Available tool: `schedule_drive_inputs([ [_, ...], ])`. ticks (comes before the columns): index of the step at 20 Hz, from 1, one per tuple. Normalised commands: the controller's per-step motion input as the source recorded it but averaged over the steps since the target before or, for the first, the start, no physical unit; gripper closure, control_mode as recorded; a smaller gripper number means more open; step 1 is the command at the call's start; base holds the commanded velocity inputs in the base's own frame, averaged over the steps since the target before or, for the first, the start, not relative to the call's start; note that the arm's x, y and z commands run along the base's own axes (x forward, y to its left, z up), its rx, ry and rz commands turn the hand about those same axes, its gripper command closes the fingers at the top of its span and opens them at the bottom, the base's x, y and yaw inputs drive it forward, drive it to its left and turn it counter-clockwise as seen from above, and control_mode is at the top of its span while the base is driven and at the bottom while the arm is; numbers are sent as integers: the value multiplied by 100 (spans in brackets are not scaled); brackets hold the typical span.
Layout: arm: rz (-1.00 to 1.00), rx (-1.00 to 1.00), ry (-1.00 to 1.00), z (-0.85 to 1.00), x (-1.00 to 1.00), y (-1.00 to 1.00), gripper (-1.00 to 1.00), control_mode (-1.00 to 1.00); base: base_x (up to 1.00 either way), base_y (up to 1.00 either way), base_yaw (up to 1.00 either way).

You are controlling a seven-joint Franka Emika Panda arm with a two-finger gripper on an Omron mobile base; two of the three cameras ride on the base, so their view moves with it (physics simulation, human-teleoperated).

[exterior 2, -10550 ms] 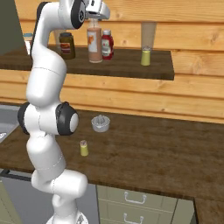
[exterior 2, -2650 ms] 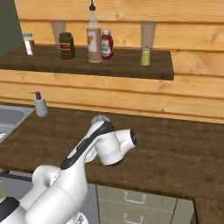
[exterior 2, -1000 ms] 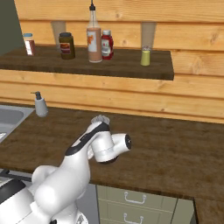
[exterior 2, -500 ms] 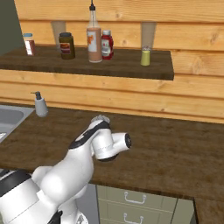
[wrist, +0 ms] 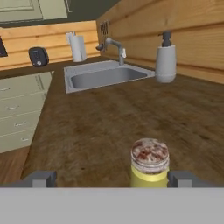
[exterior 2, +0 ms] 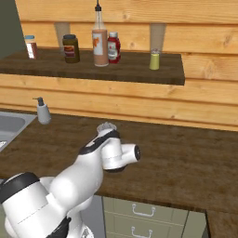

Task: Put the shaker and condiment bottle from the counter next to their counterparts in the cabinet.

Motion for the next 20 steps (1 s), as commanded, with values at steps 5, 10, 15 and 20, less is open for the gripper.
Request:
schedule_drive_inputs([
  [5, 0, 5, 0, -9, 7, 0, -100, -100, 0, 0, 0],
  [10, 0, 3, 0, -18, 1, 2, -100, -100, 0, 0, 0],
  [15, 0, 4, 0, -8, 0, 0, -100, -100, 0, 0, 0],
  [20, 0, 7, 0, 0, 0, 0, -100, -100, 0, 0, 0],
])
